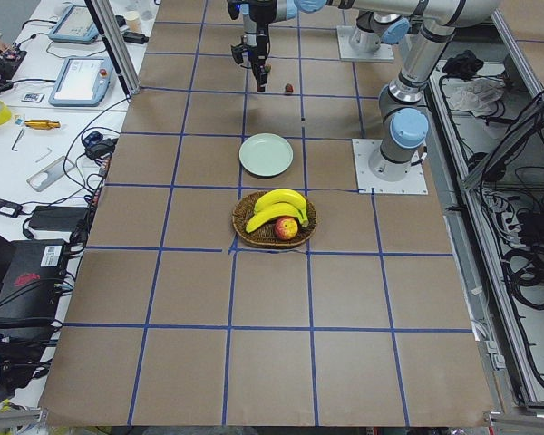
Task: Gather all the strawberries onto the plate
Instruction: 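Carry the strawberry with the right gripper toward the plate and release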
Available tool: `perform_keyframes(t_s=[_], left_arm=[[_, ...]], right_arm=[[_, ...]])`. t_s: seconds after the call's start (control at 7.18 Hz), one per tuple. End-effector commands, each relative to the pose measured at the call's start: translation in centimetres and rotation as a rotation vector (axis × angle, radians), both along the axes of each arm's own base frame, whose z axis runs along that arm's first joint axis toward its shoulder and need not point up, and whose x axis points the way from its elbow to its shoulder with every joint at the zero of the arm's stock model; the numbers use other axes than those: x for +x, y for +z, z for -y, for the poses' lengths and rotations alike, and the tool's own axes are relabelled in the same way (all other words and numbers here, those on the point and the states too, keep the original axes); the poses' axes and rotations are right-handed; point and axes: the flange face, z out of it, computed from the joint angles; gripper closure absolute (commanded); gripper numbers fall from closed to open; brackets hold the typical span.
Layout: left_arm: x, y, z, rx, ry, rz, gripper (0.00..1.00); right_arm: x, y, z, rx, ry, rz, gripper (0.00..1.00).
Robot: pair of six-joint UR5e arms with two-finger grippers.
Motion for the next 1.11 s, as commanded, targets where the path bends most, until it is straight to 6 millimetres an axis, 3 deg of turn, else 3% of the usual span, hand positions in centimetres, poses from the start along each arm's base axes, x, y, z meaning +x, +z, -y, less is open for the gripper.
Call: perform_keyframes(t_s=[0.0, 0.14, 0.28, 0.42, 0.56, 0.7, 0.84, 0.98], left_arm=[[0.0, 0.0, 0.0, -0.001, -0.001, 0.0, 0.0], [0.0, 0.1, 0.0, -0.003, 0.001, 0.0, 0.0], [0.0, 0.1, 0.0, -0.004, -0.001, 0.0, 0.0], [0.0, 0.1, 0.0, -0.003, -0.001, 0.0, 0.0], [-0.1, 0.1, 0.0, -0.003, -0.001, -0.002, 0.0], [0.0, 0.0, 0.0, -0.001, -0.001, -0.002, 0.0], [0.0, 0.1, 0.0, -0.003, -0.001, 0.0, 0.0], [-0.1, -0.1, 0.1, -0.001, -0.002, 0.0, 0.0]], right_arm=[[2.5, -2.2, -1.5, 0.023, 0.024, -0.005, 1.0], [2.6, -2.1, -1.6, 0.019, 0.024, -0.008, 0.95], [2.5, -2.5, -1.7, 0.023, 0.024, -0.015, 0.35], [2.3, -2.7, -2.0, 0.03, 0.023, -0.02, 0.25], [2.2, -3.0, -2.2, 0.04, 0.008, -0.027, 0.07], [2.2, -1.9, -2.0, 0.027, -0.021, -0.026, 0.0], [1.1, 1.2, -1.3, -0.025, -0.046, -0.036, 0.0], [-0.4, 2.7, -0.6, -0.035, -0.146, -0.053, 0.0]])
